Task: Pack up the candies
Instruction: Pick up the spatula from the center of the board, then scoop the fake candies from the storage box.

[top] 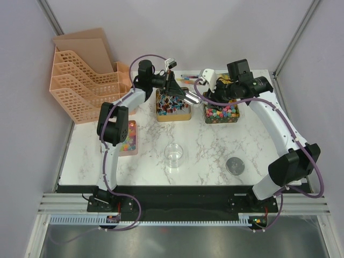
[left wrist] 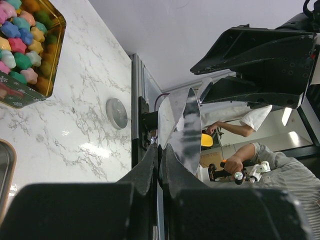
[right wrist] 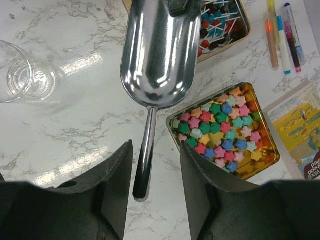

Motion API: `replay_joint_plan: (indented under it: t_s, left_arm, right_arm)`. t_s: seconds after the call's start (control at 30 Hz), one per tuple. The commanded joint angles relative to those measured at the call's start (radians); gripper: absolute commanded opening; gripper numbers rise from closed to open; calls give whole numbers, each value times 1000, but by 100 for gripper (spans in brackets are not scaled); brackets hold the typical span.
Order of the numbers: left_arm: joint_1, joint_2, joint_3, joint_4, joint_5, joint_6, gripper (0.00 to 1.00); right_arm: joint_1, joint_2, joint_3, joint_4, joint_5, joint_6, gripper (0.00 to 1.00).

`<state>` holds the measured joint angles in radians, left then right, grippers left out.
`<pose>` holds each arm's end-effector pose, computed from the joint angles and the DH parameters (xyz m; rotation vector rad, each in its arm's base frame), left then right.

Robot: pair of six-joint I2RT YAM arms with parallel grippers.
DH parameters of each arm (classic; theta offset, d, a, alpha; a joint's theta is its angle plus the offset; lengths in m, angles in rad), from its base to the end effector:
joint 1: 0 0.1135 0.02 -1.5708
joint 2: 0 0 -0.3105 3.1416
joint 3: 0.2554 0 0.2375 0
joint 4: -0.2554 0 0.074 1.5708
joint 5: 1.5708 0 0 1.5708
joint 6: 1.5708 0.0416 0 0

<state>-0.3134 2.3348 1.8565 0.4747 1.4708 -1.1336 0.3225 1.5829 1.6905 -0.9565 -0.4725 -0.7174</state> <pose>0.5053 -0.2073 0.2849 0.6734 2.0084 -2.1047 0.2967 0.1191 0.4250 -1.3374 1.9112 0.3764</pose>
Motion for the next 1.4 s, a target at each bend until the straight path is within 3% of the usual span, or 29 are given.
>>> replay_joint_plan:
  t_s: [0.0,0.4,0.43,0.47,0.5,0.53,0.57,0.6,0.63,0.7,0.73,0.77,0.8,0.87,0.9,1.0,1.1,1.17,1.27,1.3,1.37]
  left_arm:
    - [2,-49,10,36,201,-32,2]
    - [2,-40,10,28,192,-25,2]
    - [4,-40,10,21,188,-17,6]
    - [4,-42,10,13,181,7,16]
    - [5,-45,10,4,165,21,35]
    - [5,-45,12,-22,157,35,41]
    - [5,-46,21,-53,148,73,57]
    - [5,-48,30,-92,128,108,62]
    - [7,-51,44,-242,115,157,62]
    - [13,-51,139,-516,26,453,63]
    - [17,-40,203,-735,-42,615,66]
    - [17,-34,345,-1082,-144,936,77]
    - [13,-29,393,-1184,-391,1042,78]
    - [8,-11,469,-1252,-603,1171,77]
    - [13,-3,484,-1252,-768,1179,76]
    - [42,20,517,-1256,-994,1183,70]
    - [74,27,518,-1263,-1151,1202,63]
    - [88,24,503,-1260,-1170,1219,56]
    - [111,21,483,-1257,-1190,1219,8]
    - [114,20,475,-1256,-1190,1222,2]
    - [115,21,451,-1256,-1184,1245,2]
  right_arm:
    - [-2,14,40,18,-5,15,50]
    - [-2,23,58,22,-2,30,26]
    - [-2,17,58,24,3,32,18]
    - [-2,14,58,22,9,33,14]
    - [-2,8,54,25,30,36,10]
    - [-3,-6,43,30,43,39,4]
    - [-5,-14,34,36,60,58,2]
    - [-8,-30,25,50,77,67,0]
    - [-17,-37,6,58,89,82,0]
    - [-28,-46,3,62,112,127,0]
    - [-33,-44,5,62,142,139,0]
    - [-34,-43,8,55,159,147,0]
    - [-36,-40,8,41,175,147,0]
    - [-40,-35,11,15,205,121,0]
    - [-42,-23,11,-10,213,90,0]
    - [-42,12,49,-88,221,17,0]
    - [-40,159,228,-212,209,-83,0]
    - [-37,221,305,-258,204,-143,0]
    - [-30,339,467,-352,215,-223,0]
    - [-25,397,545,-396,231,-238,0]
    - [-13,448,610,-432,250,-298,0]
